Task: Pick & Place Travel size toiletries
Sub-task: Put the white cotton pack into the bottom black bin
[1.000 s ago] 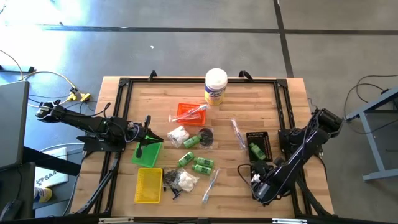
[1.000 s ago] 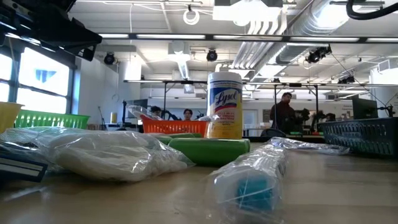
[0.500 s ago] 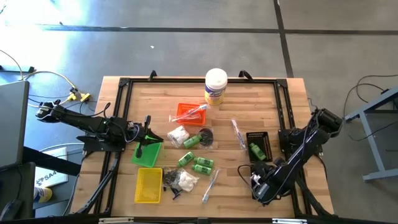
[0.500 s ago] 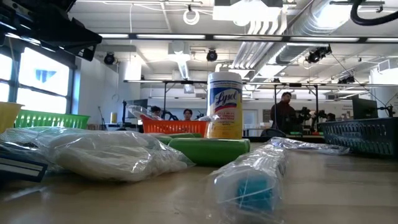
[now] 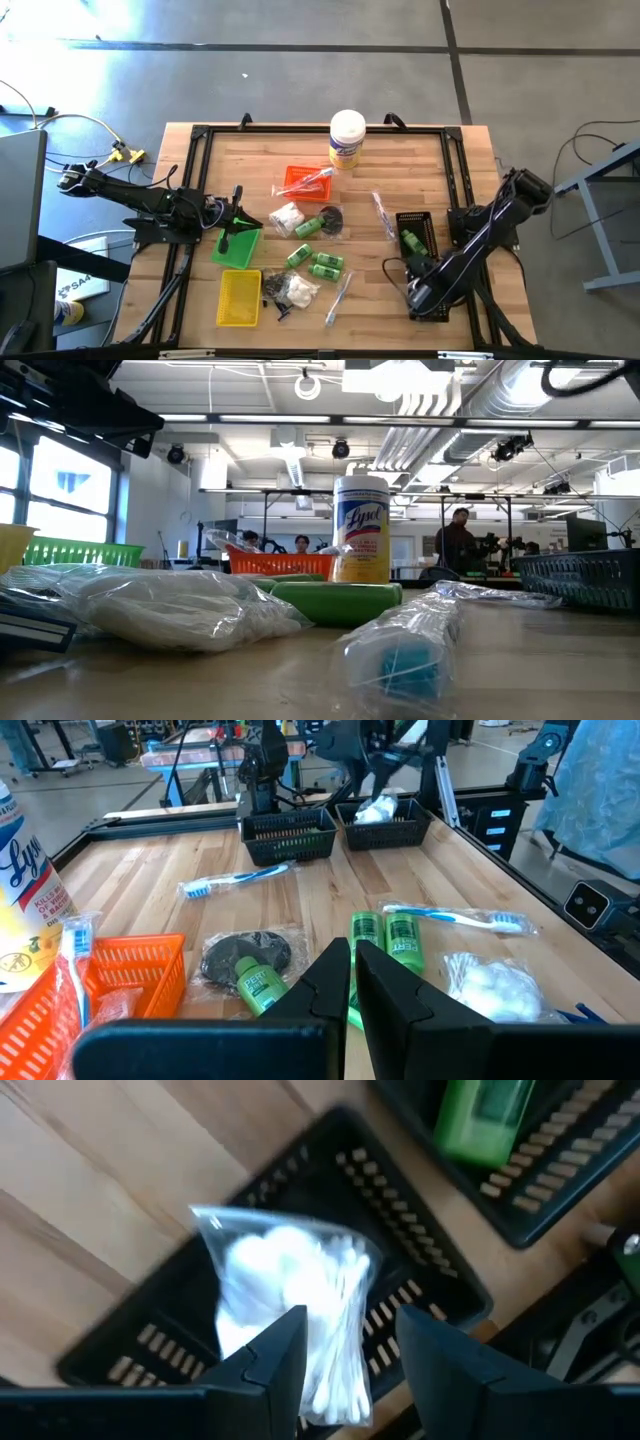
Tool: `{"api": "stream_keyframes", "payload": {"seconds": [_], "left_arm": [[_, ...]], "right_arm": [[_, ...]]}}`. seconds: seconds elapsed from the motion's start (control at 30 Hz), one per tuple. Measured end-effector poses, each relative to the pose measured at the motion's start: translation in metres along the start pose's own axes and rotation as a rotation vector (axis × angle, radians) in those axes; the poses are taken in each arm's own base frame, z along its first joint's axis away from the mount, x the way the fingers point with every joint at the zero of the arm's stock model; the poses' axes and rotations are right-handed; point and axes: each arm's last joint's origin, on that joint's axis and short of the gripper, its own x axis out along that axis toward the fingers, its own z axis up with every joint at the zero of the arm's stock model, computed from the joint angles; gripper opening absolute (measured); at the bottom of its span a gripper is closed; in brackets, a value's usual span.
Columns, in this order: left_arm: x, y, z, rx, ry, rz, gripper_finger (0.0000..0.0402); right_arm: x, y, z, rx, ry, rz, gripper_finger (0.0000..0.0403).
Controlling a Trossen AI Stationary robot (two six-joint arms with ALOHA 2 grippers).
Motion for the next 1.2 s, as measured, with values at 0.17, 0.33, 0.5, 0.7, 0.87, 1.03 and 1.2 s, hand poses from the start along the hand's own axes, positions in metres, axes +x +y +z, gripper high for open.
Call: {"api": "stream_keyframes", "payload": {"seconds": [0.17, 0.33, 0.5, 0.7, 0.87, 1.03, 1.2], "left_arm": [[0.0, 0.0, 0.0, 0.0, 0.0, 0.0, 0.0019], [0.0, 0.0, 0.0, 0.0, 0.0, 0.0, 0.0019], [0.0, 0.0, 0.0, 0.0, 0.0, 0.0, 0.0019], [0.0, 0.0, 0.0, 0.0, 0.0, 0.0, 0.0019], [0.0, 0.0, 0.0, 0.0, 0.0, 0.0, 0.0019], [0.0, 0.0, 0.0, 0.0, 0.001, 0.0, 0.0019], [0.0, 0.0, 0.0, 0.0, 0.0, 0.0, 0.0019]], "right_arm": [[-0.015, -0.01, 0.002, 0.003, -0.065, 0.066, 0.0148], [-0.027, -0.018, 0.004, 0.017, -0.112, 0.127, 0.0148], [-0.036, -0.02, 0.012, 0.02, -0.226, 0.209, 0.0148], [-0.039, -0.013, 0.026, -0.066, -0.312, 0.269, 0.0148], [-0.038, -0.014, 0.034, -0.049, -0.185, 0.287, 0.0142], [-0.037, -0.015, 0.031, 0.014, -0.029, 0.294, 0.0093], [-0.034, -0.019, 0.026, 0.092, 0.039, 0.222, 0.0016]]}}
